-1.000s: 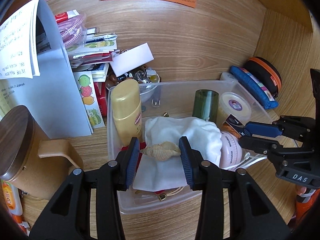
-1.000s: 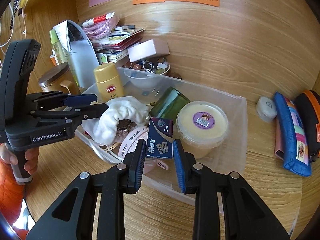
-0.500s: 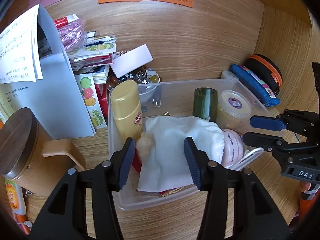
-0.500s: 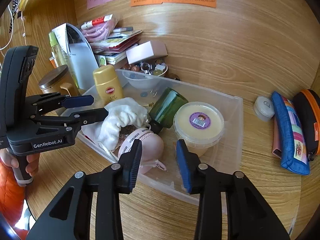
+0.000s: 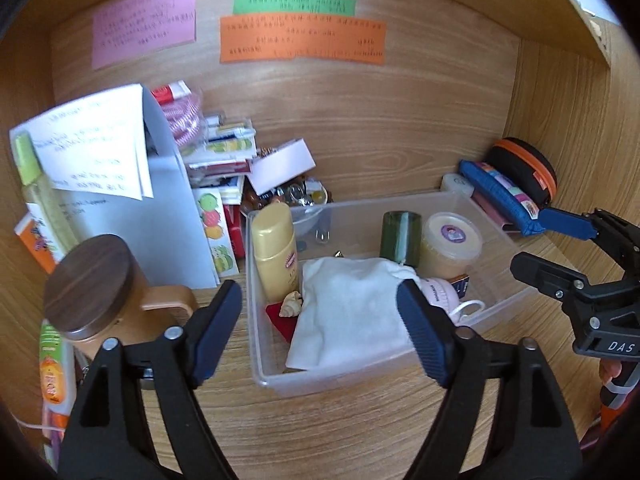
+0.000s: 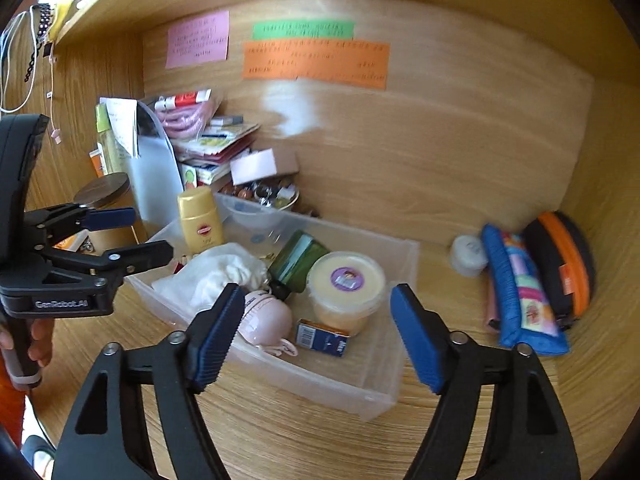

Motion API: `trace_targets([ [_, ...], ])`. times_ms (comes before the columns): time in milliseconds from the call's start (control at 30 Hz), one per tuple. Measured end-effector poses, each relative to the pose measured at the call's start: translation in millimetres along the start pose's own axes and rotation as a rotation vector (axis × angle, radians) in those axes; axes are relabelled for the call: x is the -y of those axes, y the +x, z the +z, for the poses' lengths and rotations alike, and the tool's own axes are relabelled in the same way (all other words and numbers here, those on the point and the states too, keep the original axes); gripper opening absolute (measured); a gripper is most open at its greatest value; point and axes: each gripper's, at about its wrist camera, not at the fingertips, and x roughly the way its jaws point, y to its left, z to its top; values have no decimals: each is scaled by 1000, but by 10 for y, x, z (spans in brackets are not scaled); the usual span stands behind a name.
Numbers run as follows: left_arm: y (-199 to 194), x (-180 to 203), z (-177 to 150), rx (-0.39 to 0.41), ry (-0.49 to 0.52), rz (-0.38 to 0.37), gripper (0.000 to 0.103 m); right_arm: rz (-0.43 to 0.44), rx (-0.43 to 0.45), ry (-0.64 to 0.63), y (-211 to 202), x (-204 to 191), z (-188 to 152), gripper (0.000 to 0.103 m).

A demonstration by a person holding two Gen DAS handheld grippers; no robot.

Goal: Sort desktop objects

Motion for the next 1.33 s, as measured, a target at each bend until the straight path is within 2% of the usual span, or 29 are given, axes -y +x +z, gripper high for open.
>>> trace_targets([
  [67, -65, 36, 1, 11, 9, 21, 91, -22, 15, -6, -78, -7, -2, 75],
  [133, -153, 83, -6, 24, 18, 37, 93, -35, 28, -4, -158, -7, -21, 83],
  [300, -377, 178, -36, 53, 19, 65, 97, -61, 62, 13, -383, -31, -76, 88],
  [367, -463, 207, -53, 64, 15, 82, 99, -67, 75, 27, -465, -46, -96, 93],
  [400, -526, 227, -64, 76, 11, 89, 99, -67, 83, 34, -506, -47, -110, 100],
  [433, -569, 236, -76, 86, 5, 91, 99, -70, 97, 47, -565, -46, -126, 103],
  [633, -854, 313, -152, 159, -29, 137, 101, -120, 150, 98, -792, -45, -192, 103],
  [767, -962, 349, -197, 192, -59, 129, 102, -135, 176, 129, -907, -41, -251, 103],
  [967, -962, 397, -262, 203, -68, 151, 102, -140, 179, 157, -963, -36, -327, 103],
  [1333, -860, 474, -301, 181, -46, 111, 102, -131, 131, 177, -846, 5, -419, 103],
])
